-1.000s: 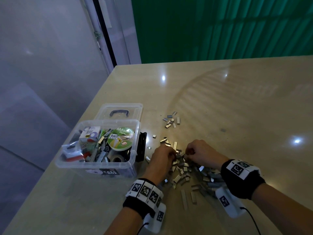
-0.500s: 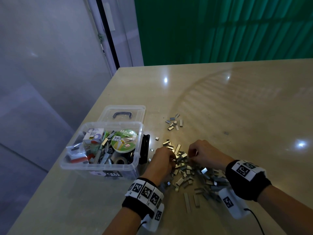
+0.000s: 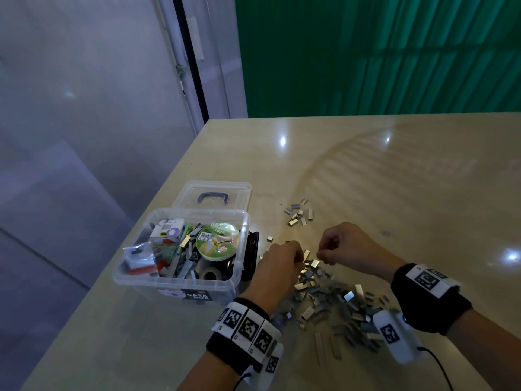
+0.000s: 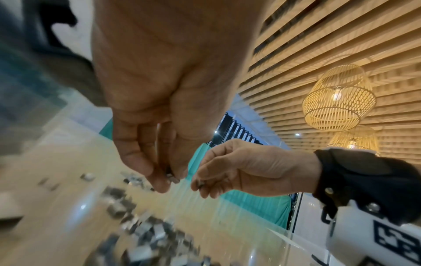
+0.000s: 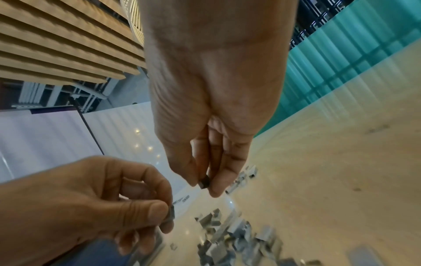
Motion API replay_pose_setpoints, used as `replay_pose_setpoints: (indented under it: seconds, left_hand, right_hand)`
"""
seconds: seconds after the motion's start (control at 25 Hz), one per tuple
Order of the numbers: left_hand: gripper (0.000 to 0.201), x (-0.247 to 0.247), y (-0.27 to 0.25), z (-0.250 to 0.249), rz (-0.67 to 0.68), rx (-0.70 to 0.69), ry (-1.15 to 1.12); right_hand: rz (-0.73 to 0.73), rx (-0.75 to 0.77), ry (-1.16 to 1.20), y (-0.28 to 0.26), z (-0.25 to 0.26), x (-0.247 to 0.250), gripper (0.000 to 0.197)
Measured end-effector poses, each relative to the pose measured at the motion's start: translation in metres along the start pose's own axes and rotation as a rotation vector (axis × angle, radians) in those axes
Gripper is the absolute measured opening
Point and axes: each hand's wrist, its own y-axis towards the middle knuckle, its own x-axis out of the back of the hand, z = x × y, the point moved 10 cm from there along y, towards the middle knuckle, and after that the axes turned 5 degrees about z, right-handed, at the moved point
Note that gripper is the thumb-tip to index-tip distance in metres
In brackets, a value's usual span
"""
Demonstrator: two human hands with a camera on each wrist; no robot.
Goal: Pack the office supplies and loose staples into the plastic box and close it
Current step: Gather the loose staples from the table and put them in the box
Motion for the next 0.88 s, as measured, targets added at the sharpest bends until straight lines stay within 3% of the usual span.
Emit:
replay_pose_setpoints:
  seconds: [0.16,0.28,0.44,0.56,0.68,0.88]
  left_hand:
    - [0.016,0.033,-0.012,-0.033,-0.044,-0.114,-0.054]
    - [0.019,0.083,-0.031,-0.041,-0.159,-0.157,-0.083]
    - [0.011,0.161,-0.061,0.007,-0.349,-0.07,-0.038]
    - [0.007,0.203,-0.081,0.064,-0.419,0.045,-0.021]
    - [0.008,0.22,-0.081,0.107,-0.408,0.128,0.053]
    - [0.012,0.215,-0.055,0.132,-0.295,0.165,0.122]
  right_hand:
    - [-0.035,0.088,0.101,0.009,0.031,0.009,0.017]
    - [0.014,0.214,0.107,0.024,0.076,0.006,0.011]
    - [0.047,0.323,0.056,0.052,0.142,-0.01,0.01]
    - [0.065,0.381,0.059,0.075,0.189,-0.03,0.013]
    - [0.076,0.379,0.055,0.101,0.215,-0.051,0.014]
    - [0.063,0.33,-0.026,0.13,0.228,-0.076,0.015]
